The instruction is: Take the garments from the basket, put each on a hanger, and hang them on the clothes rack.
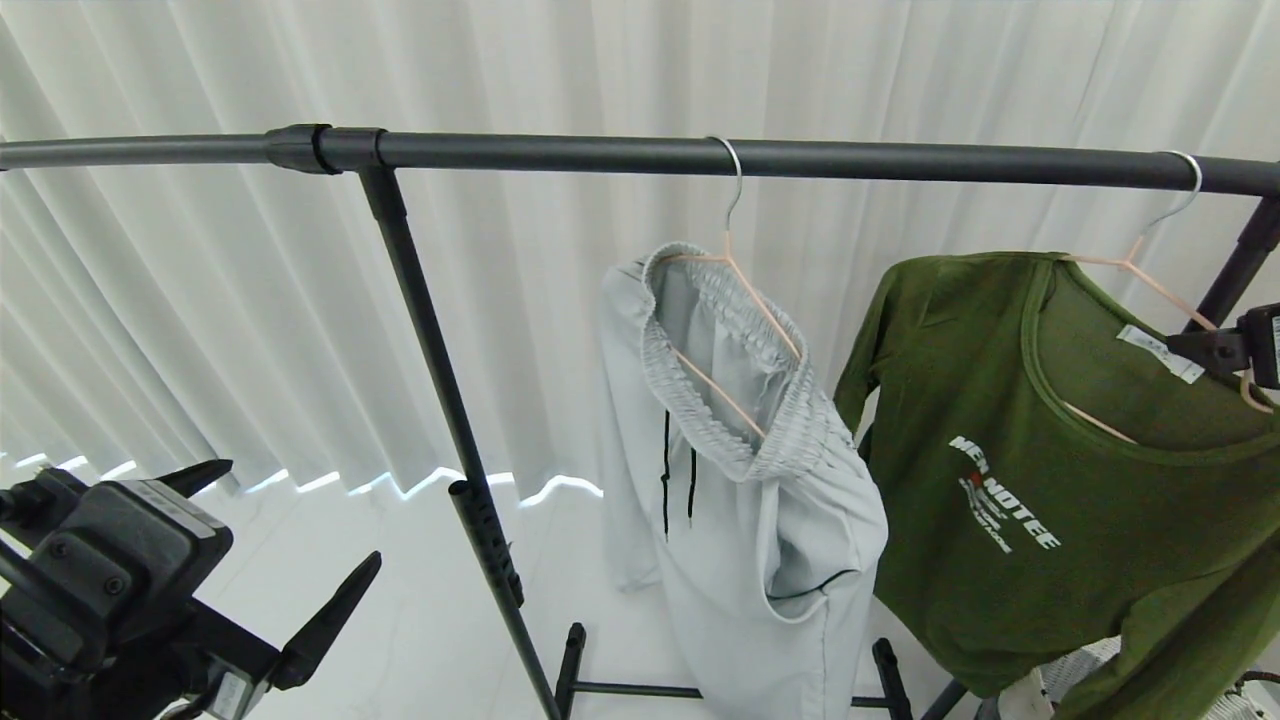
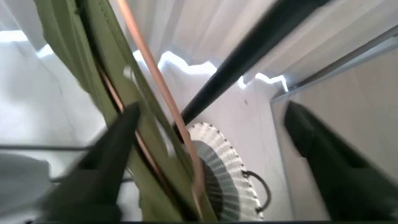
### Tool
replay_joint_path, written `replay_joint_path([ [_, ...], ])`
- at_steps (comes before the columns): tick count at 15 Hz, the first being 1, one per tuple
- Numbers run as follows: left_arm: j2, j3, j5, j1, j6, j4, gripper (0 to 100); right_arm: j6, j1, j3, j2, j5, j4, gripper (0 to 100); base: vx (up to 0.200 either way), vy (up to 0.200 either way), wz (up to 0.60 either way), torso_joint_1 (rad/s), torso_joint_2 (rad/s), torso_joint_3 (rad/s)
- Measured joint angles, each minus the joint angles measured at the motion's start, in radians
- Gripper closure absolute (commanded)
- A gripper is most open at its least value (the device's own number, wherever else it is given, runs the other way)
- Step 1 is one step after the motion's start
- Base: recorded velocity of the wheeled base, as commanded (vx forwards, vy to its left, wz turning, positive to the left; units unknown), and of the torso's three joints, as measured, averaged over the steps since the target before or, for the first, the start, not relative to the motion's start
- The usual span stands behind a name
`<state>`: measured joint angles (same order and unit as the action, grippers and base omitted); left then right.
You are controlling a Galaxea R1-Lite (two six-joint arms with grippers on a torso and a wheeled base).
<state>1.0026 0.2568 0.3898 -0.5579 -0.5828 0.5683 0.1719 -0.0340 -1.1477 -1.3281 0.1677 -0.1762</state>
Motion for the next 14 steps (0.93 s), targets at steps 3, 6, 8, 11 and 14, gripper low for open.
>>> replay_joint_path([
  [3,-0.045,-0.030,0.001,0.094,-0.001,-0.001,0,-0.029,0.000,0.049,0.126,-0.062,0.000,0,-0.133,0.000,0.00,0.003,0.00,0.002],
  [6,-0.105,-0.067,0.001,0.236,0.003,-0.002,0,-0.034,0.003,0.138,0.277,-0.092,-0.002,0,-0.200,0.000,0.00,-0.001,0.00,0.001],
  [8,-0.151,-0.093,0.001,0.338,0.005,-0.002,0,-0.031,0.010,0.211,0.367,-0.093,-0.008,0,-0.200,0.000,0.00,-0.007,0.00,0.007],
  [11,-0.235,-0.140,0.001,0.509,0.009,-0.006,0,-0.026,0.052,0.333,0.490,-0.092,-0.013,0,-0.200,0.000,0.00,0.004,0.00,0.004],
  [14,-0.327,-0.193,0.003,0.602,0.018,-0.008,0,-0.013,0.103,0.436,0.585,-0.092,-0.027,0,-0.133,0.000,0.00,0.005,0.00,0.005],
])
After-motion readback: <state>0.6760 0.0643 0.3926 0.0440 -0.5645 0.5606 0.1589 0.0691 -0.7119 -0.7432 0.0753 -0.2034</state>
